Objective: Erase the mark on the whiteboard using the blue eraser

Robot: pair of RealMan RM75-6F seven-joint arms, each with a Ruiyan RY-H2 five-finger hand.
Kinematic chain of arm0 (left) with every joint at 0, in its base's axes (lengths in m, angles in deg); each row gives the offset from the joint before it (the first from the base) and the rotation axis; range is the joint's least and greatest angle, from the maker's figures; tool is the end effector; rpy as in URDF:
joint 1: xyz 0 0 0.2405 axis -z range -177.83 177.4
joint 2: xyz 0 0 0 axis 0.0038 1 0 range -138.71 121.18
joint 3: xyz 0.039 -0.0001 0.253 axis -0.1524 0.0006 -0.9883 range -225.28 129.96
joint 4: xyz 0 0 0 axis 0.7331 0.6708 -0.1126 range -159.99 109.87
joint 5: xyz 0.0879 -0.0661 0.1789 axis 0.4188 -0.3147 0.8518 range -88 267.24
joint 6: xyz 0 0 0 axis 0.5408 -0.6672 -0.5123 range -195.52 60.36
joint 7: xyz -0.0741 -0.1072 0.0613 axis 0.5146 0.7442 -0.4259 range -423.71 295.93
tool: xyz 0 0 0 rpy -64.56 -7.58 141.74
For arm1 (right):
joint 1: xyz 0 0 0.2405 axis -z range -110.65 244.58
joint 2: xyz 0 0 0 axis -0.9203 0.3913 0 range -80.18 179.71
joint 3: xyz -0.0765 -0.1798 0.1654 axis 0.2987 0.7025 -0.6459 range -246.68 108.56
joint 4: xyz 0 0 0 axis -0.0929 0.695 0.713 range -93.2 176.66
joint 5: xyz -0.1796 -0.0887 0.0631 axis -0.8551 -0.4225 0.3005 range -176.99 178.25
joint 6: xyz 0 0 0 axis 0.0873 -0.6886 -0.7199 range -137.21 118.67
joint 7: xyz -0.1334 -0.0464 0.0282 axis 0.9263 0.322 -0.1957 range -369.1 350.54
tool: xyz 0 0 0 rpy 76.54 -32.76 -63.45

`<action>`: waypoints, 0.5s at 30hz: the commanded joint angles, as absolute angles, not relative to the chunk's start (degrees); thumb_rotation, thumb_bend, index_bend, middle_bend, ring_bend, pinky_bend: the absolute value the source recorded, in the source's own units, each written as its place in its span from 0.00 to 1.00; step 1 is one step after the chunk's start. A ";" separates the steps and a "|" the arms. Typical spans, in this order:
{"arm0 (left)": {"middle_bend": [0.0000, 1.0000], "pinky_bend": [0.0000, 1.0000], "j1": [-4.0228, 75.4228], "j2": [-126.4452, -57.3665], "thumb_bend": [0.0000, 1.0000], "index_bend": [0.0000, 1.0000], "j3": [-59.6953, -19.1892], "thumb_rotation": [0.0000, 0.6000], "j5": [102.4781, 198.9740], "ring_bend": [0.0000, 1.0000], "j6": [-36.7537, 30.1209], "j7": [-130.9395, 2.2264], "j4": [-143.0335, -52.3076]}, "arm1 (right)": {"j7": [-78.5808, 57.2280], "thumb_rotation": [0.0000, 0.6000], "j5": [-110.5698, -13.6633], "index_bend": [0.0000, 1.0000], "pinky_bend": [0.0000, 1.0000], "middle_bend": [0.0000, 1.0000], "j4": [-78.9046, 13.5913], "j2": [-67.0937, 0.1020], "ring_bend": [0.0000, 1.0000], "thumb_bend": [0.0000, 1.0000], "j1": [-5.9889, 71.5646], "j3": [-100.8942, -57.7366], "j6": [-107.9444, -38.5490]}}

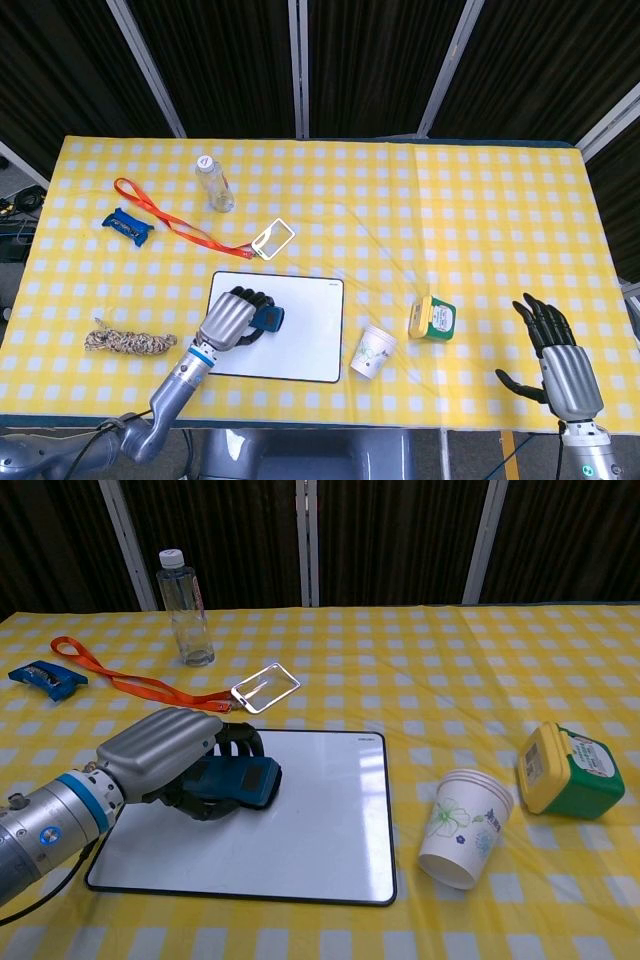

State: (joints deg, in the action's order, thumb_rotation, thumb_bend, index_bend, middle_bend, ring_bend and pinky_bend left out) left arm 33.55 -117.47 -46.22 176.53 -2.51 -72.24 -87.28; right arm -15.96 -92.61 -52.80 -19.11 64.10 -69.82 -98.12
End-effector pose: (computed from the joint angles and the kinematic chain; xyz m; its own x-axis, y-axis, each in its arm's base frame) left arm -0.1679 0.2762 -0.1046 0.4408 0.1932 0.8765 0.8002 -0.5269 -0.2863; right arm -0.2834 -0.1609 0.1283 0.1740 -0.0048 0.9847 -0.9793 -0.1054 0.1725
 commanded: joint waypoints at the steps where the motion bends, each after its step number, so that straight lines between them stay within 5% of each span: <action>1: 0.59 0.54 33.83 -118.32 0.62 0.78 -46.38 1.00 176.94 0.56 -2.65 -73.56 -88.39 | -16.03 1.00 -92.61 0.00 0.00 0.00 -52.85 -19.08 0.00 0.06 64.10 -69.83 -98.13; 15: 0.59 0.54 34.42 -119.42 0.62 0.78 -45.19 1.00 175.90 0.56 -3.89 -76.50 -88.34 | -16.15 1.00 -92.69 0.00 0.00 0.00 -52.92 -18.94 0.00 0.06 64.15 -69.89 -98.33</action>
State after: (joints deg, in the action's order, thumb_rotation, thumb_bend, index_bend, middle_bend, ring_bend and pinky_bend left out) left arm 34.47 -119.52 -45.34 176.13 -3.74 -76.51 -88.53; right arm -16.15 -92.69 -52.92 -18.94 64.15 -69.89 -98.33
